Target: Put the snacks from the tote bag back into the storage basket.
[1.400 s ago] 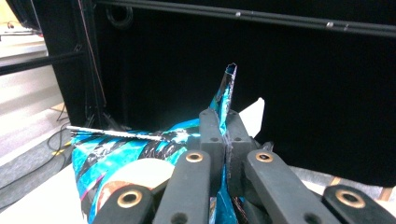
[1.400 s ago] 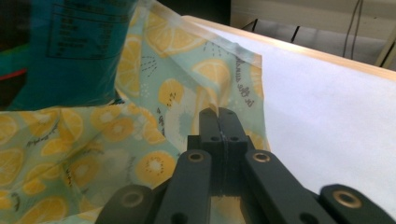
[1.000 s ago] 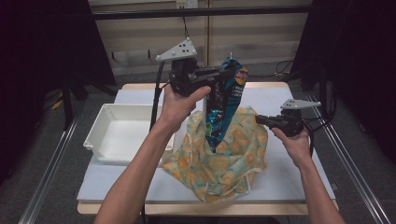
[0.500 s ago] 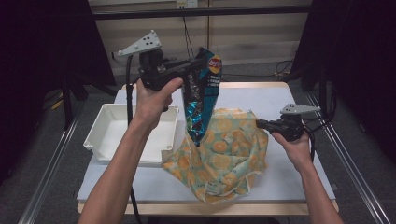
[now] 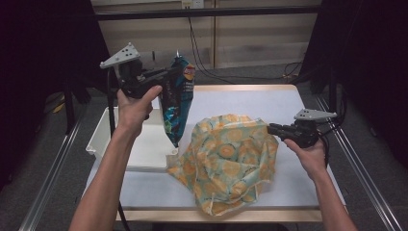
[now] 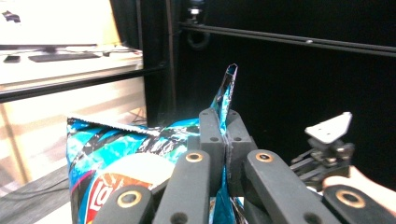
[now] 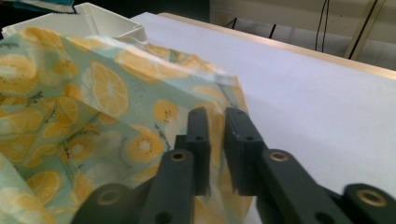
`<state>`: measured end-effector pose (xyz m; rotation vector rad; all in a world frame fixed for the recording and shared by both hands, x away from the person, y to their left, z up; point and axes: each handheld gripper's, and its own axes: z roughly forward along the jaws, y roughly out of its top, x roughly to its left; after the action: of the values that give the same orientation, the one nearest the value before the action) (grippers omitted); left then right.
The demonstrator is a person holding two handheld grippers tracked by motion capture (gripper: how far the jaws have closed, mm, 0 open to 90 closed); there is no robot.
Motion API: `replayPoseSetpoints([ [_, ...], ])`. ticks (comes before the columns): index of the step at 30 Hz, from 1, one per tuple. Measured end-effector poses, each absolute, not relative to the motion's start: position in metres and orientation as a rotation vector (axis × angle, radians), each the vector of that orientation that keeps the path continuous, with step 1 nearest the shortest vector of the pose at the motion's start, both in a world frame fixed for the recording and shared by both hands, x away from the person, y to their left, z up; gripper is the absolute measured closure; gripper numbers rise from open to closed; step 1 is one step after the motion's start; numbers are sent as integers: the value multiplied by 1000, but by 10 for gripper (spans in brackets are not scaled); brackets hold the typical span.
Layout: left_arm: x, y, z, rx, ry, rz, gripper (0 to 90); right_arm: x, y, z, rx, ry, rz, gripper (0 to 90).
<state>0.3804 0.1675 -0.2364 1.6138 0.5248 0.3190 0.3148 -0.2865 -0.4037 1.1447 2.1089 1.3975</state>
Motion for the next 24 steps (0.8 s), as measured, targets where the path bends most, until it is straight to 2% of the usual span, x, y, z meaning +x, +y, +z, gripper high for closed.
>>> replayPoseSetpoints([
  [10,389,202,-253,1622,635,382,895,288,-290,-405,1147,2094,1413,597],
  [24,393,238,-284,1633,756,434,894,255,-278,-413,1107,2123,1413,490],
])
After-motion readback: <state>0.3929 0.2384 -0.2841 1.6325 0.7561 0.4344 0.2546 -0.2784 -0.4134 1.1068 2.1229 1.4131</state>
